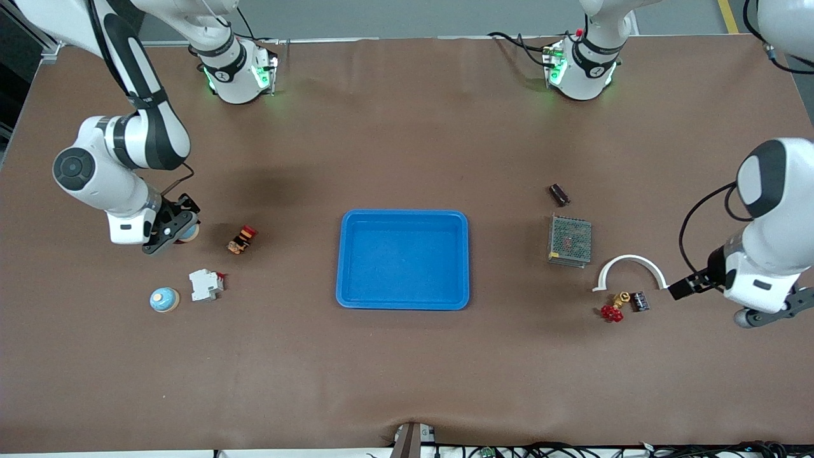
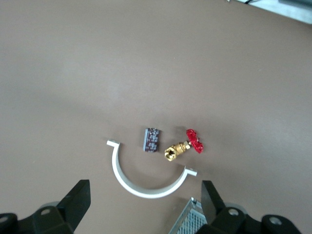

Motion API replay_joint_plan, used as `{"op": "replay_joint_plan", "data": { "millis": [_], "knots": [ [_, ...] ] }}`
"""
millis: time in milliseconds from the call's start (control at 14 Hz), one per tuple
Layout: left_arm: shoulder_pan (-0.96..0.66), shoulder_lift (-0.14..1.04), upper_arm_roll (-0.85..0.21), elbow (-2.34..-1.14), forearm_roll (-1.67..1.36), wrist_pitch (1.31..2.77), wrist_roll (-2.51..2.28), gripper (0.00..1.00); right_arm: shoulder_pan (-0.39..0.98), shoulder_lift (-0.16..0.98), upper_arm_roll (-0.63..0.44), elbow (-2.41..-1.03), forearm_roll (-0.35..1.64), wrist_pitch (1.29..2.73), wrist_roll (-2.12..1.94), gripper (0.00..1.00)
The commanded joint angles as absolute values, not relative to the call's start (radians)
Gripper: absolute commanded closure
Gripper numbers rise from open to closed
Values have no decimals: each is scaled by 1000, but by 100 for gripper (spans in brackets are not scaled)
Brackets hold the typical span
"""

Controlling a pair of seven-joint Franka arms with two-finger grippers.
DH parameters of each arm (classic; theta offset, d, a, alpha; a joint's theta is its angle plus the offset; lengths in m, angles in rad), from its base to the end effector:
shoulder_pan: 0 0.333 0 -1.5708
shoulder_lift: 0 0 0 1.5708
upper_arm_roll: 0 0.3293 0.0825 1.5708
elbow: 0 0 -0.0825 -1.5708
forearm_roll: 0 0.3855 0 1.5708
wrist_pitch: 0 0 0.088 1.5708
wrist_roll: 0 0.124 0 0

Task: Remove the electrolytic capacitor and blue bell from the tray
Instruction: 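Lower the bell beside the red button and open the right gripper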

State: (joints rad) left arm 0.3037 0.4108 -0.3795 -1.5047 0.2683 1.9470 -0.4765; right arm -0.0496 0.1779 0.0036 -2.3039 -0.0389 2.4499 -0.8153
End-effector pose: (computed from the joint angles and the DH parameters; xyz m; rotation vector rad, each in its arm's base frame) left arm 0.6890 0.0067 0.4446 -3.0099 -0.5212 -0.1356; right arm 0.5244 -0.0246 0.2617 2.8857 1.2194 -0.0609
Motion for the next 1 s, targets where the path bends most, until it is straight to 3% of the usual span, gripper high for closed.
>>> {"op": "replay_joint_plan", "data": {
  "millis": [0,356,784,926],
  "knots": [
    [314,327,-411,-1509,224,1882,-468,0,-72,173,21,-2367,-23,2546,-839,51],
    [307,200,-396,-1523,131,1825,-361,0,-72,242,21,-2416,-23,2698,-839,51],
    [109,-3,-137,-1647,69,1717,-139,0,-71,304,23,-2434,-23,2790,-839,51],
    [77,-29,-103,-1660,68,1703,-126,0,-71,307,23,-2434,-23,2792,-839,51]
  ]
}}
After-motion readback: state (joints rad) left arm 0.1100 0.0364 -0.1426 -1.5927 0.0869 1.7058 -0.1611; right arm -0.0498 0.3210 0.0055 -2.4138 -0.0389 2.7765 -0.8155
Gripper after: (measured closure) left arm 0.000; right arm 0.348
